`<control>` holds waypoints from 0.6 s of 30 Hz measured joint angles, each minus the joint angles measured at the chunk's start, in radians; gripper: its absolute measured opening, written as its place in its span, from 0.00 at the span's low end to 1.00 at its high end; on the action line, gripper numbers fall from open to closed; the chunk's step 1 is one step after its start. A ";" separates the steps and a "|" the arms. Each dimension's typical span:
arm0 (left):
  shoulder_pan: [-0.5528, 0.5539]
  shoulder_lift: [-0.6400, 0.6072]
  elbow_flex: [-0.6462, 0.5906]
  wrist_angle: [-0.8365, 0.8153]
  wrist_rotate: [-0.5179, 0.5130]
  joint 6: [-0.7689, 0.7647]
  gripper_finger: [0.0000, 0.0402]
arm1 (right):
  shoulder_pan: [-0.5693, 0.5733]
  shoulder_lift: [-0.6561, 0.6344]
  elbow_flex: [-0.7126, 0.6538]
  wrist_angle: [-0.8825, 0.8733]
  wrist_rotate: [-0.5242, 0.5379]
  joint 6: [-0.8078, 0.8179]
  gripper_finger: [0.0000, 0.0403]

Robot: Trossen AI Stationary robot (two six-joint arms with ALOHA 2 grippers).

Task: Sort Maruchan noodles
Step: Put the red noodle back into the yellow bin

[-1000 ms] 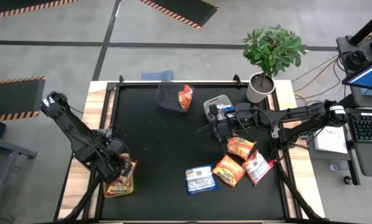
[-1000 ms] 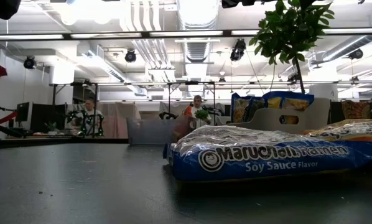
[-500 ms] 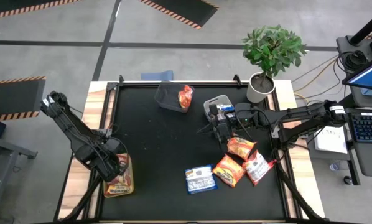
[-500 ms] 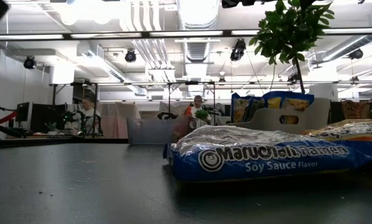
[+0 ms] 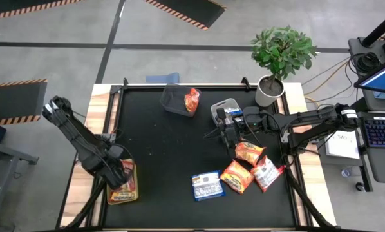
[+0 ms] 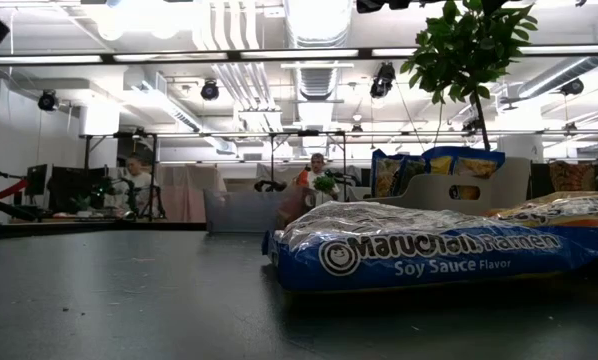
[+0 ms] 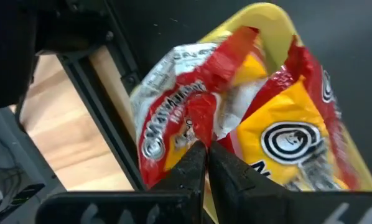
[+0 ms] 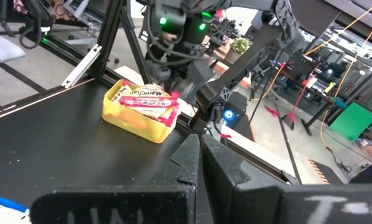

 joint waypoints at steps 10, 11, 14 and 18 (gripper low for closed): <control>0.006 0.022 -0.070 0.085 0.013 0.012 0.00 | 0.000 0.000 0.000 0.000 0.000 0.000 0.02; 0.006 0.013 -0.070 0.085 0.013 0.013 0.00 | 0.000 0.000 0.000 0.000 0.000 0.000 0.02; 0.006 -0.011 -0.065 0.079 0.014 0.014 0.01 | 0.000 0.000 0.000 0.000 0.000 0.000 0.02; 0.006 -0.038 -0.031 0.056 0.013 0.028 0.04 | 0.000 0.000 0.000 0.000 0.000 0.000 0.02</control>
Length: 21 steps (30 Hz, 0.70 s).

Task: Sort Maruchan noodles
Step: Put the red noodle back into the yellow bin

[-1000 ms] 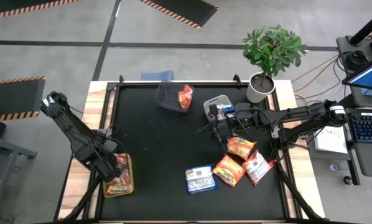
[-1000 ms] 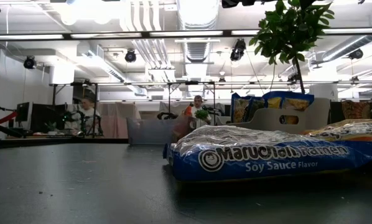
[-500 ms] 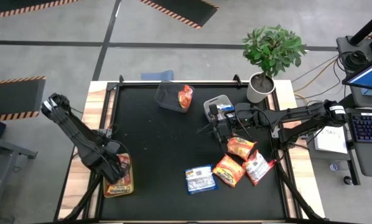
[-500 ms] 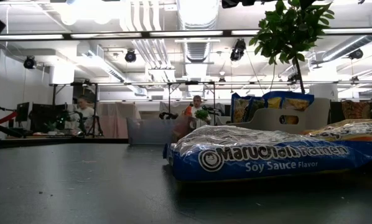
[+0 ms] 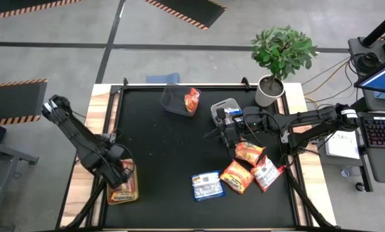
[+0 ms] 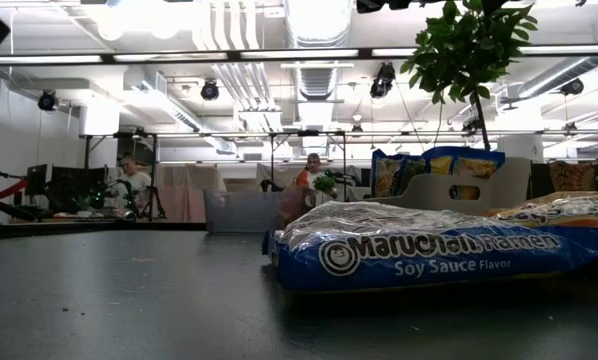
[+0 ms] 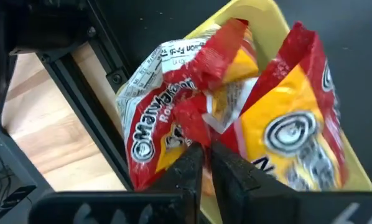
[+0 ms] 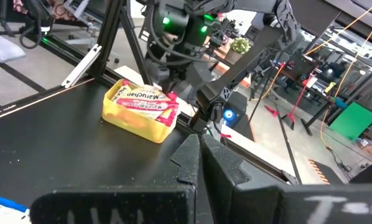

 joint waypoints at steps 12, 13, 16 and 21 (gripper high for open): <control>0.000 -0.027 0.091 0.111 -0.070 0.226 0.04 | 0.000 0.000 0.000 -0.001 0.001 0.000 0.02; 0.000 -0.027 0.084 0.140 -0.070 0.233 0.03 | 0.000 0.000 0.000 -0.001 0.001 0.000 0.02; 0.001 -0.018 0.060 0.142 -0.097 0.232 0.01 | 0.000 0.000 0.000 -0.001 0.001 0.000 0.02; 0.005 0.015 0.019 0.112 -0.153 0.190 0.00 | 0.000 0.000 0.000 -0.001 0.001 0.001 0.02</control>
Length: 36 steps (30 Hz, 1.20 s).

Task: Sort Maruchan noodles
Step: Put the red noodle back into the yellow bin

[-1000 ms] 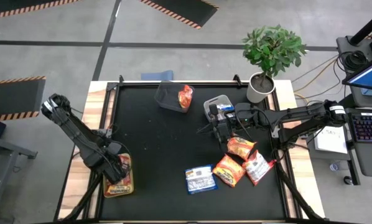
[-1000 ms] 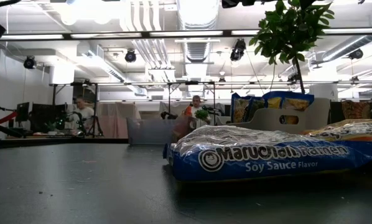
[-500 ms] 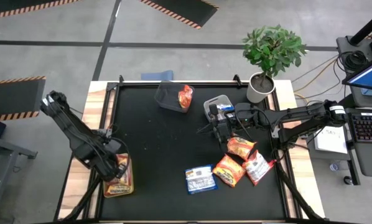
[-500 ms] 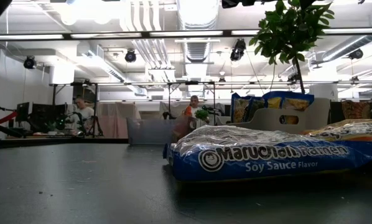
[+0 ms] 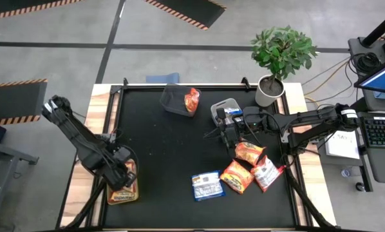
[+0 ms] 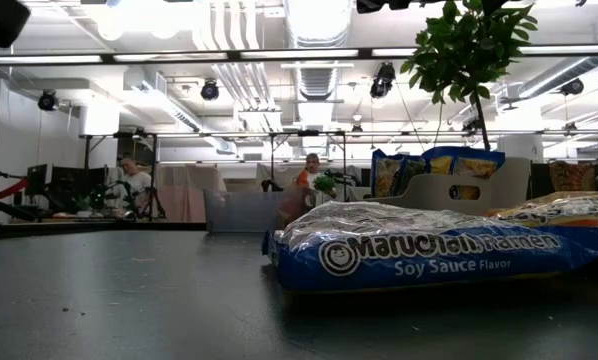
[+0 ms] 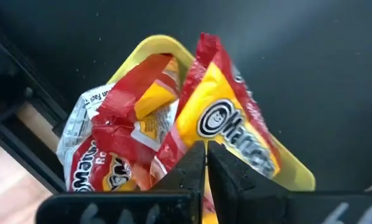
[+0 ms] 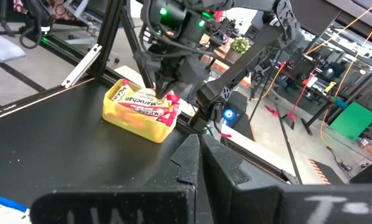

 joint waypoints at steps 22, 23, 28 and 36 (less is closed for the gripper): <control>0.035 -0.022 -0.040 0.052 0.102 -0.029 0.00 | 0.000 0.000 0.000 0.000 0.001 -0.001 0.02; 0.035 -0.023 -0.037 0.036 0.073 -0.028 0.00 | 0.000 0.000 0.000 0.000 0.001 0.000 0.02; 0.037 -0.017 -0.060 0.002 -0.038 -0.027 0.00 | 0.000 0.000 0.000 0.000 0.001 0.000 0.02; 0.043 -0.012 -0.127 0.040 -0.042 -0.030 0.00 | 0.000 0.000 0.000 0.000 0.001 -0.001 0.02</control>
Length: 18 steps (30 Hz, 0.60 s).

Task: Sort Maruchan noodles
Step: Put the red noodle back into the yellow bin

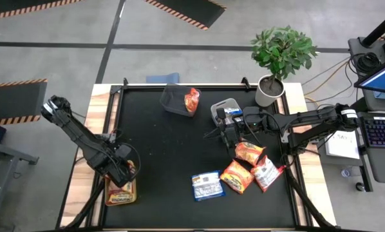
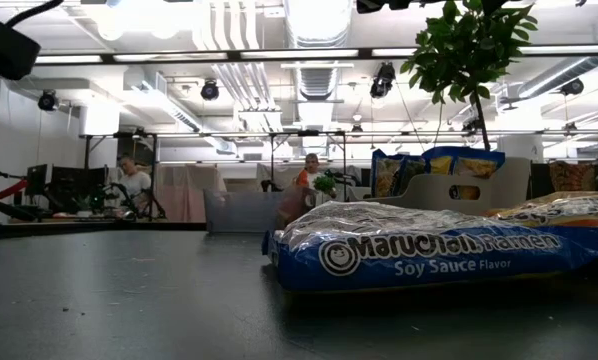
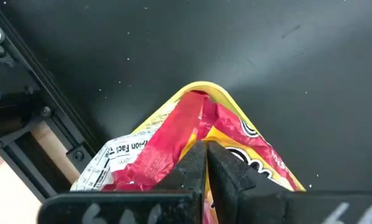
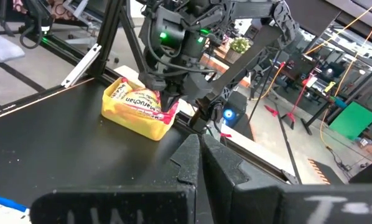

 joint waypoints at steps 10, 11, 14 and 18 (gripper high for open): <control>0.003 -0.026 0.164 -0.132 0.080 0.060 0.00 | 0.000 0.000 0.000 0.000 0.007 0.000 0.02; 0.003 -0.027 0.178 -0.160 0.126 0.060 0.00 | 0.000 0.000 0.000 0.000 0.007 0.000 0.02; 0.002 -0.027 0.190 -0.205 0.241 0.041 0.00 | 0.000 0.000 0.000 0.000 0.007 0.000 0.02; 0.002 -0.021 0.168 -0.210 0.202 0.040 0.00 | 0.000 0.000 0.000 -0.001 0.007 0.000 0.02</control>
